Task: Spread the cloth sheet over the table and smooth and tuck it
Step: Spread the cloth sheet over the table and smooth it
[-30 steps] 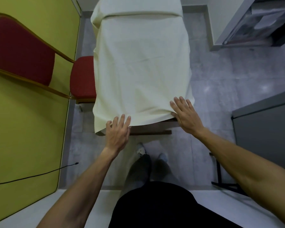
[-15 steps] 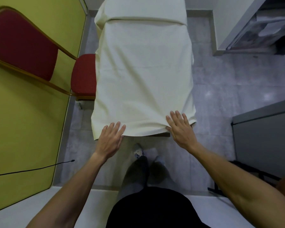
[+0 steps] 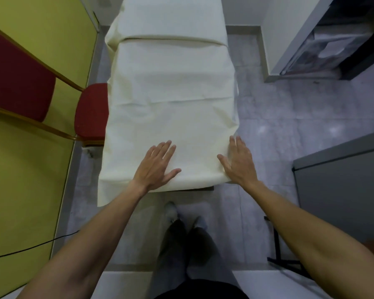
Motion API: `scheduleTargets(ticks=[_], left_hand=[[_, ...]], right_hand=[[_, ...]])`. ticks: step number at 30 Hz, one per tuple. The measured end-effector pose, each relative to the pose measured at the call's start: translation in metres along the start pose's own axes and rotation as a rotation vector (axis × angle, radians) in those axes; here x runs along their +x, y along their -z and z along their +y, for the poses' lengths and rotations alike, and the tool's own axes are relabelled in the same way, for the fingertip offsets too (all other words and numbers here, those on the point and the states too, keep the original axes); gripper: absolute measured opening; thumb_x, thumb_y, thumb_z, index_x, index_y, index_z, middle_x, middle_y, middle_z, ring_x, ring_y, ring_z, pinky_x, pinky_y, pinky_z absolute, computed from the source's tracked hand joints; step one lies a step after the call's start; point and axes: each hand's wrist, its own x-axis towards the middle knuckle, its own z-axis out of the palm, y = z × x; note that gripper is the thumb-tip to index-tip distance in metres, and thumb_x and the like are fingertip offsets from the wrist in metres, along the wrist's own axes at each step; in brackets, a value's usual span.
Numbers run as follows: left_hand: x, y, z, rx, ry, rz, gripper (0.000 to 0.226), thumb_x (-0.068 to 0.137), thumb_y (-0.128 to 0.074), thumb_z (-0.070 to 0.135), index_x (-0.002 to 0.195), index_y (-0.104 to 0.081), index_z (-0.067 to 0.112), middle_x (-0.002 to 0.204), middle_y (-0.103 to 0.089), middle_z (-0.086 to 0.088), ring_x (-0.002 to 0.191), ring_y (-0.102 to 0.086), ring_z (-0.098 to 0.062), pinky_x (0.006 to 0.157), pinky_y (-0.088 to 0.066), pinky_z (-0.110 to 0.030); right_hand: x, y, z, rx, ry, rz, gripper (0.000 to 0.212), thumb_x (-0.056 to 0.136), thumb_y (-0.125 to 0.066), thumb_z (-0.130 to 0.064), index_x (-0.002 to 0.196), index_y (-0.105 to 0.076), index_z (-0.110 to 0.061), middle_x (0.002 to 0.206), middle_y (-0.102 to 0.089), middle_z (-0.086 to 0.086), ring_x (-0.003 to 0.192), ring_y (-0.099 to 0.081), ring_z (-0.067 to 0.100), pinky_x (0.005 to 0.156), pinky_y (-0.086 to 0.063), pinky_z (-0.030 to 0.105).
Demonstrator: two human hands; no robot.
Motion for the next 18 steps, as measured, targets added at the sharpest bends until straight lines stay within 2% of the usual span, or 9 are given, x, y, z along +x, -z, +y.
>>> scheduleTargets(ticks=[2,4,9,13,16,18], left_hand=[[0.017,-0.01,0.019,-0.016,-0.07,-0.008,0.082,0.095,-0.039,0.066,0.153,-0.029,0.008,0.16,-0.027,-0.015,0.146,-0.029,-0.032,0.119,-0.026,-0.048],[0.03,-0.023,0.041,-0.028,-0.137,-0.023,0.085,0.093,-0.04,0.068,0.153,-0.03,0.008,0.161,-0.027,-0.015,0.147,-0.028,-0.032,0.119,-0.026,-0.05],[0.052,-0.056,0.085,0.008,-0.238,-0.078,0.085,0.094,-0.034,0.067,0.153,-0.029,0.006,0.161,-0.023,-0.015,0.149,-0.023,-0.034,0.117,-0.025,-0.057],[0.055,-0.074,0.089,0.071,-0.265,-0.109,0.067,0.102,-0.024,0.052,0.152,-0.033,0.009,0.16,-0.028,-0.015,0.148,-0.023,-0.038,0.11,-0.033,-0.061],[0.055,-0.076,0.086,0.082,-0.303,-0.069,0.061,0.106,-0.014,0.048,0.151,-0.038,0.015,0.159,-0.03,-0.014,0.147,-0.024,-0.04,0.112,-0.03,-0.062],[0.054,-0.073,0.087,0.07,-0.325,-0.054,0.057,0.106,-0.017,0.046,0.149,-0.041,0.018,0.158,-0.034,-0.014,0.145,-0.027,-0.041,0.11,-0.032,-0.063]], right_hand=[[0.002,-0.01,0.007,0.205,-0.167,-0.032,0.084,0.096,-0.039,-0.064,0.158,-0.004,-0.018,0.165,-0.011,0.009,0.151,-0.017,0.027,0.12,-0.023,0.051],[-0.001,-0.017,0.009,0.369,-0.296,-0.021,0.085,0.094,-0.039,-0.068,0.157,-0.006,-0.022,0.164,-0.016,0.004,0.149,-0.024,0.024,0.118,-0.029,0.051],[0.0,-0.023,0.008,0.497,-0.506,0.055,0.077,0.099,-0.043,-0.052,0.157,-0.013,-0.01,0.161,-0.027,0.011,0.144,-0.032,0.029,0.118,-0.03,0.044],[0.0,-0.027,0.009,0.472,-0.494,0.053,0.049,0.103,-0.037,-0.042,0.139,-0.042,-0.01,0.138,-0.054,0.015,0.122,-0.053,0.034,0.098,-0.043,0.04],[0.0,-0.025,0.008,0.443,-0.445,0.128,0.039,0.104,-0.034,-0.035,0.127,-0.052,-0.01,0.126,-0.061,0.016,0.11,-0.057,0.035,0.088,-0.045,0.039],[-0.003,-0.023,0.008,0.394,-0.413,0.189,0.036,0.105,-0.032,-0.031,0.124,-0.054,-0.009,0.121,-0.064,0.016,0.104,-0.06,0.036,0.084,-0.047,0.04]])
